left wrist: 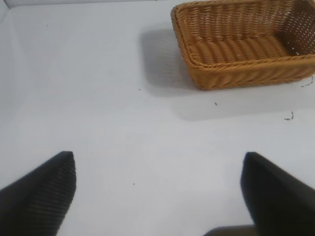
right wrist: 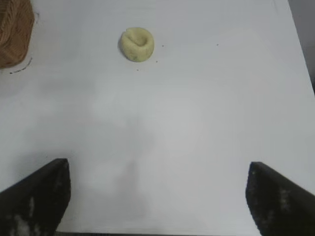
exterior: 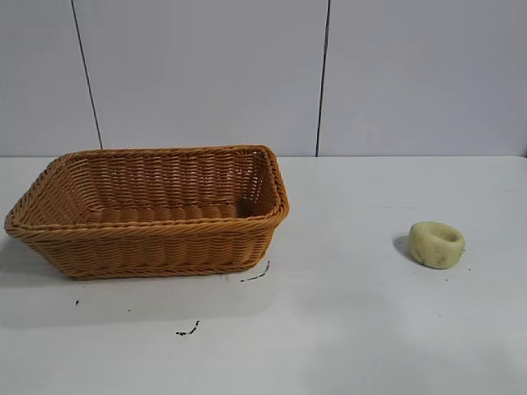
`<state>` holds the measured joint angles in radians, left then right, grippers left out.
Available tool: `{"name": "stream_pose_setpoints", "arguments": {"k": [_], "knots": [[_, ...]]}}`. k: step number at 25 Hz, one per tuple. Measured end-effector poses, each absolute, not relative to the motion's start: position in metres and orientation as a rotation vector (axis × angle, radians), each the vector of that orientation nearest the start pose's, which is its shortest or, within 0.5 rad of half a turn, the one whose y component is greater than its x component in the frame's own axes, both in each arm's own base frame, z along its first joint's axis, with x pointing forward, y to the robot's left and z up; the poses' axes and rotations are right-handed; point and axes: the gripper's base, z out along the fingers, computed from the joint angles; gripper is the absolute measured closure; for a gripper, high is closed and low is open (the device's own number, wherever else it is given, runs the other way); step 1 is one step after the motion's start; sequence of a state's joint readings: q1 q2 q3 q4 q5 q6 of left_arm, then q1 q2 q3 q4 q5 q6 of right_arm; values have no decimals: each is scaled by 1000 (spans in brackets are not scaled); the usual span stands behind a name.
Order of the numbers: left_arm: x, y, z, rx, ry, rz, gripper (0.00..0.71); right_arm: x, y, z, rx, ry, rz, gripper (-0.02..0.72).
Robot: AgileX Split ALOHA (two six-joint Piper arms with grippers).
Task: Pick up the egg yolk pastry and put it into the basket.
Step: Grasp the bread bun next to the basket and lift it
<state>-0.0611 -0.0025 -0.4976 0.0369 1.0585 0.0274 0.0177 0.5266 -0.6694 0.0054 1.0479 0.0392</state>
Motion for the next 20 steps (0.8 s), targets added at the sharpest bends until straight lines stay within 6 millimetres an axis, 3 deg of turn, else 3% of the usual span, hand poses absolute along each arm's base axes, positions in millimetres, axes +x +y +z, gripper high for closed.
{"name": "stream_pose_setpoints", "arguments": {"k": [3,7,13,20], "knots": [[-5,3,277,89,2040,23,17,119,2,316,27,2505,23,8],[-5,3,277,89,2040,23,17,182,3,310,29,2659,19,8],[-5,3,277,89,2040,23,17,277,4,285,19,2821,-8,8],[-5,3,277,89,2040,23,17,365,5,246,-15,2925,-12,8]]}}
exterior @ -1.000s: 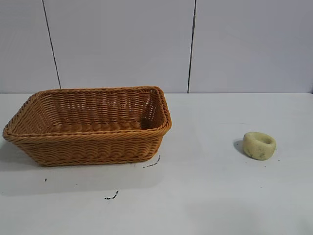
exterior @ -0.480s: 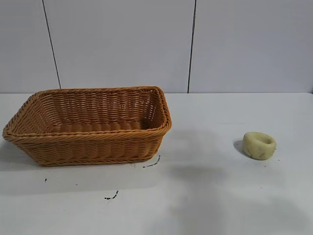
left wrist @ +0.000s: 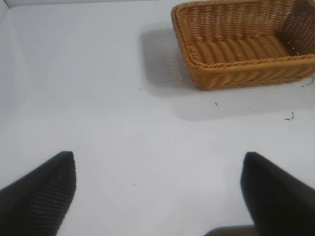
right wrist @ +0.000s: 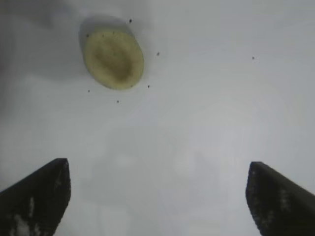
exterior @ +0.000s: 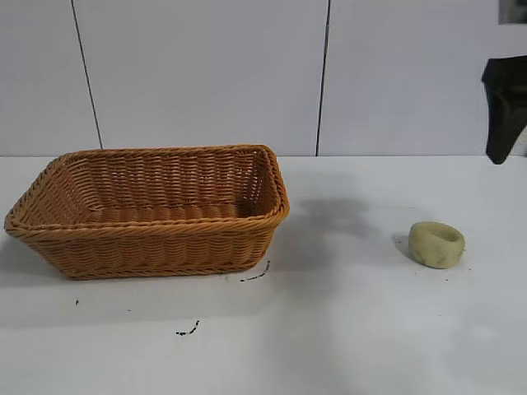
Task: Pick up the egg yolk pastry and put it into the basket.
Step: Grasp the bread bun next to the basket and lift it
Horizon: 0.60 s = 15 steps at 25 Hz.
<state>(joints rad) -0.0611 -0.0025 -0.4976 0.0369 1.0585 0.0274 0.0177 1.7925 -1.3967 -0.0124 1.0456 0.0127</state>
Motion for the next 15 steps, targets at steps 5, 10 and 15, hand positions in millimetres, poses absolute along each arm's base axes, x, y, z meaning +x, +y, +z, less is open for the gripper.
{"name": "stream_pose_setpoints", "arguments": {"k": [5,10,15], "knots": [[-5,3,277,89,2040,23,17,397,22,220,-95,2945,7,8],[-5,3,277,89,2040,23,17,410,50,180,-196,2983,19,8],[-5,3,277,89,2040,23,17,417,55,145,-198,3018,12,8]]}}
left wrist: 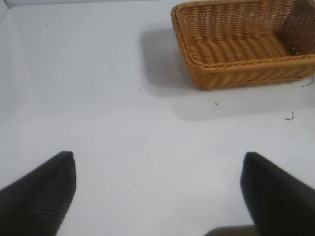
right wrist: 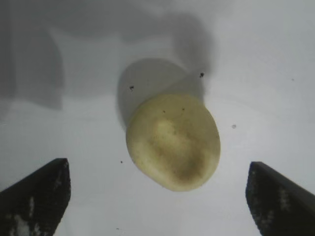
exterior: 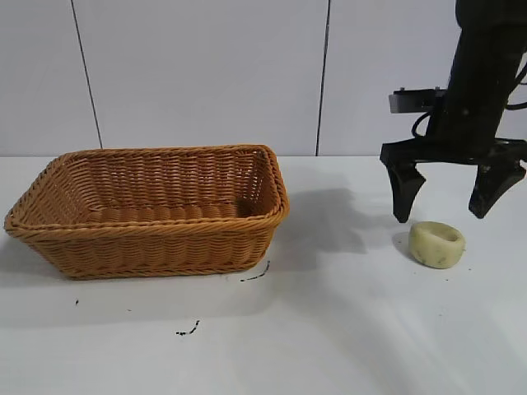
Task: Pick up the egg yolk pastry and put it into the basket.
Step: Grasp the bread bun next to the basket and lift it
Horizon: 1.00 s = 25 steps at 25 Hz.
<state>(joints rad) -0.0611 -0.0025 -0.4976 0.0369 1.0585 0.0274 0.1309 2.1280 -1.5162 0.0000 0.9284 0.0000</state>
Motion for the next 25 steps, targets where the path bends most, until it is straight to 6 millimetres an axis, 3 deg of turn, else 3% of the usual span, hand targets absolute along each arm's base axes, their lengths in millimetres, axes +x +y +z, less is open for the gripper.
{"name": "stream_pose_setpoints", "arguments": {"k": [14,18,21,25], "knots": [[-5,3,277,89,2040,23,17,423,55,109,-174,3045,-6,8],[-5,3,277,89,2040,23,17,423,55,108,-174,3047,-6,8],[-5,3,277,89,2040,23,17,423,55,108,-174,3047,-6,101],[-5,3,277,89,2040,23,17,423,54,108,-178,3047,-11,375]]}}
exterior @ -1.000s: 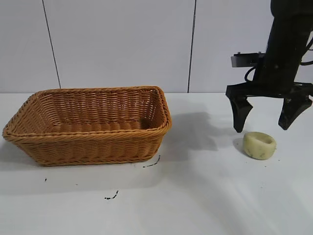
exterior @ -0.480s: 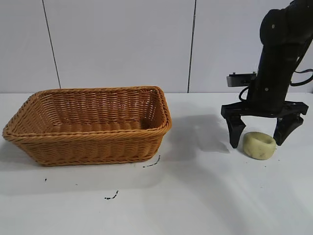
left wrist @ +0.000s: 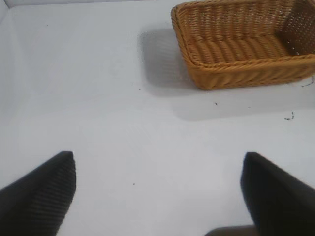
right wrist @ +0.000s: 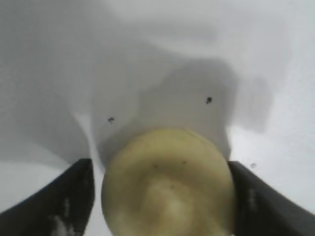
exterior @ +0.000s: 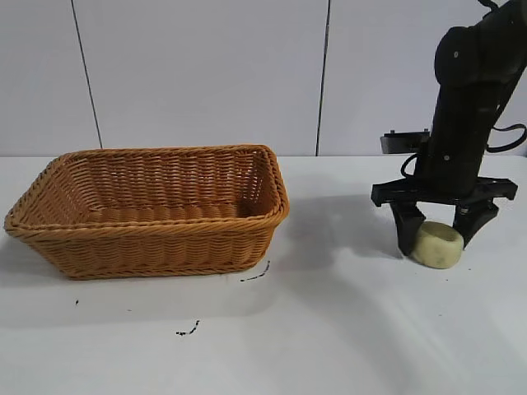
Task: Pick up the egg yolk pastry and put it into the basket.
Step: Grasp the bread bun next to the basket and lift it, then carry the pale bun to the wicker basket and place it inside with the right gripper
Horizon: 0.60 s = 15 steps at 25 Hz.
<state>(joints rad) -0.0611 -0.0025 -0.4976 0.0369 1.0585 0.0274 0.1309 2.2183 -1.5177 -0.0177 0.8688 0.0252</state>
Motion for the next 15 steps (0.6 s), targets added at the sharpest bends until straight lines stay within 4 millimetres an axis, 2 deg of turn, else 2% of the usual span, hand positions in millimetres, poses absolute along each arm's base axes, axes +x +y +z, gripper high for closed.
{"name": "stream_pose_setpoints", "arguments": {"k": [1,3,7,9,15], "knots": [[-5,3,277,89,2040,23,17,424,55,108,-178,3046,-11,426],[-5,3,277,89,2040,23,17,424,55,112,-177,3037,-10,472],[-5,3,277,89,2040,23,17,427,55,133,-175,2992,-7,496],[-5,3,277,89,2040,23,17,428,55,152,-174,2974,-7,500],[-5,3,277,89,2040,23,17,438,56,227,-164,2904,-2,500]]}}
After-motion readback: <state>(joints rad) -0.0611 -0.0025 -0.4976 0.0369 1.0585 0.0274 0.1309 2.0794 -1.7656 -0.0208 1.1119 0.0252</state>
